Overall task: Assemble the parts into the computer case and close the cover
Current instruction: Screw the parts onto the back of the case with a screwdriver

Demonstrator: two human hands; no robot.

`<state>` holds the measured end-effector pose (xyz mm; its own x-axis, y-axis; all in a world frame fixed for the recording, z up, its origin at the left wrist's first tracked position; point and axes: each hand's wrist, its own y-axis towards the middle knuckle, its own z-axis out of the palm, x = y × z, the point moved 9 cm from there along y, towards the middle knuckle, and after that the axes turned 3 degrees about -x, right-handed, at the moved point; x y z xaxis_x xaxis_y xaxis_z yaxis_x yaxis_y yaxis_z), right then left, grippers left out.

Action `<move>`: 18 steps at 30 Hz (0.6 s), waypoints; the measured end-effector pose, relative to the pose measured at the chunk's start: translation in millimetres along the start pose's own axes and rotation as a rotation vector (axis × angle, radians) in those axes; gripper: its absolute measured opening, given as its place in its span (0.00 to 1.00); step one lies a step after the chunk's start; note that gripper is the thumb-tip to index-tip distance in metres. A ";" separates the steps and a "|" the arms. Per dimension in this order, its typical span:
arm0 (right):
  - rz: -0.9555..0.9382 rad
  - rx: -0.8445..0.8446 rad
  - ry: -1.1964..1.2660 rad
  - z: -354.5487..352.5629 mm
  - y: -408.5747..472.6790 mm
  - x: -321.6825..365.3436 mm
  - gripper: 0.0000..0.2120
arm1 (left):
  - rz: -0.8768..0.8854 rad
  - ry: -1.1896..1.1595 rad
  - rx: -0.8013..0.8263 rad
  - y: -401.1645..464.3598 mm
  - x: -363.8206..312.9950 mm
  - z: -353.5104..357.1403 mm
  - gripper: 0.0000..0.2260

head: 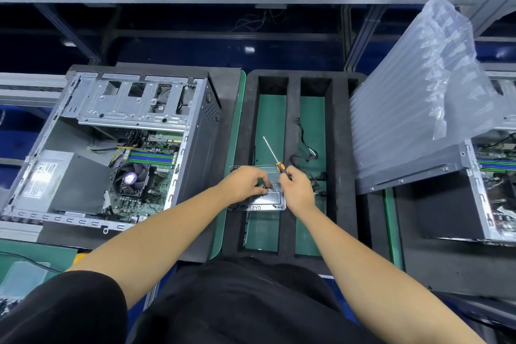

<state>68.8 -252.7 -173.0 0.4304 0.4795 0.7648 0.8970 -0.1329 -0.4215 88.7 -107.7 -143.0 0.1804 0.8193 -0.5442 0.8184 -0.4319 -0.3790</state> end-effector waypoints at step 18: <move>-0.006 -0.007 -0.009 -1.4 1.3 0.6 0.11 | -0.240 -0.352 -0.141 -1.1 15.2 -1.8 0.06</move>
<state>70.3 -253.8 -172.4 0.4245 0.4882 0.7626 0.9001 -0.1361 -0.4139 91.5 -94.1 -149.5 -0.2002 0.7014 -0.6840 0.8853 -0.1695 -0.4329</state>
